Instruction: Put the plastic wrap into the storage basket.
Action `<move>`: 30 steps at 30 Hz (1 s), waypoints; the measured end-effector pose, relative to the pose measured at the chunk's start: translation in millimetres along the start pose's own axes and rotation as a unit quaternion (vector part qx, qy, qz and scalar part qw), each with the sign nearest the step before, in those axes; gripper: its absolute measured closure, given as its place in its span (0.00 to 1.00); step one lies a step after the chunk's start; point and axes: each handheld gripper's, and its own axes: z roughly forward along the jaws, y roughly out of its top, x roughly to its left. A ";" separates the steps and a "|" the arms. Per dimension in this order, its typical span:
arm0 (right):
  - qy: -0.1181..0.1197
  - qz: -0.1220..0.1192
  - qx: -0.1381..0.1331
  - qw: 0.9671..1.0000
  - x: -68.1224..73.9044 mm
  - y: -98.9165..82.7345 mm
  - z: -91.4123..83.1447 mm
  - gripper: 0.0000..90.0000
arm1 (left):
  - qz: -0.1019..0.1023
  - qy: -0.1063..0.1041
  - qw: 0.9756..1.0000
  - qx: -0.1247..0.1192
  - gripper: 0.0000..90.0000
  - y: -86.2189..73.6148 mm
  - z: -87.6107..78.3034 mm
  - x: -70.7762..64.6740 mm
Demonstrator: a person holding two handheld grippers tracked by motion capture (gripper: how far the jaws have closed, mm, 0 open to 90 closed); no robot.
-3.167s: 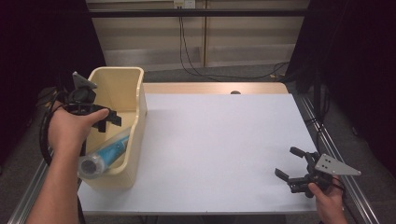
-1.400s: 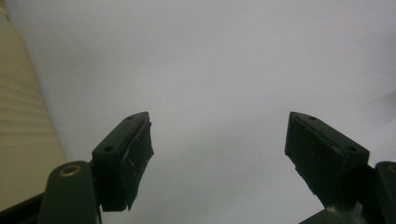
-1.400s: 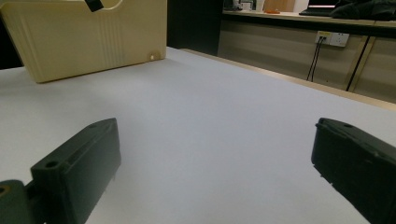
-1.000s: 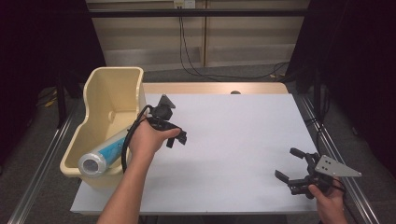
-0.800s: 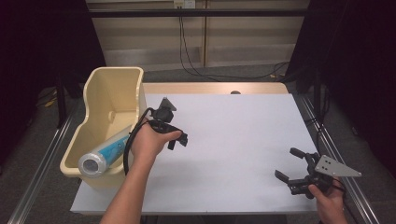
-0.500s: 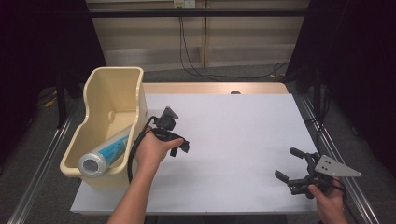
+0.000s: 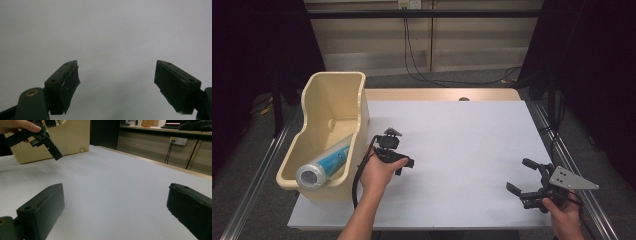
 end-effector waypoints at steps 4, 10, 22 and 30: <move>-0.001 -0.001 0.000 1.000 -0.4 -0.1 -0.2 0.01 | 0.006 0.004 0.999 -0.032 0.20 -8.3 4.0 0.4; 0.001 -0.002 0.002 1.000 0.0 -0.1 0.4 0.01 | 0.042 0.020 0.990 -0.133 0.17 -19.7 1.1 -0.3; 0.004 -0.006 0.004 1.000 1.1 -0.4 1.9 0.01 | 0.087 0.029 0.951 -0.294 0.14 -46.3 1.3 0.1; 0.004 -0.009 0.009 1.000 2.2 -1.1 3.3 0.01 | 0.093 0.022 0.936 -0.339 0.13 -54.2 0.3 1.6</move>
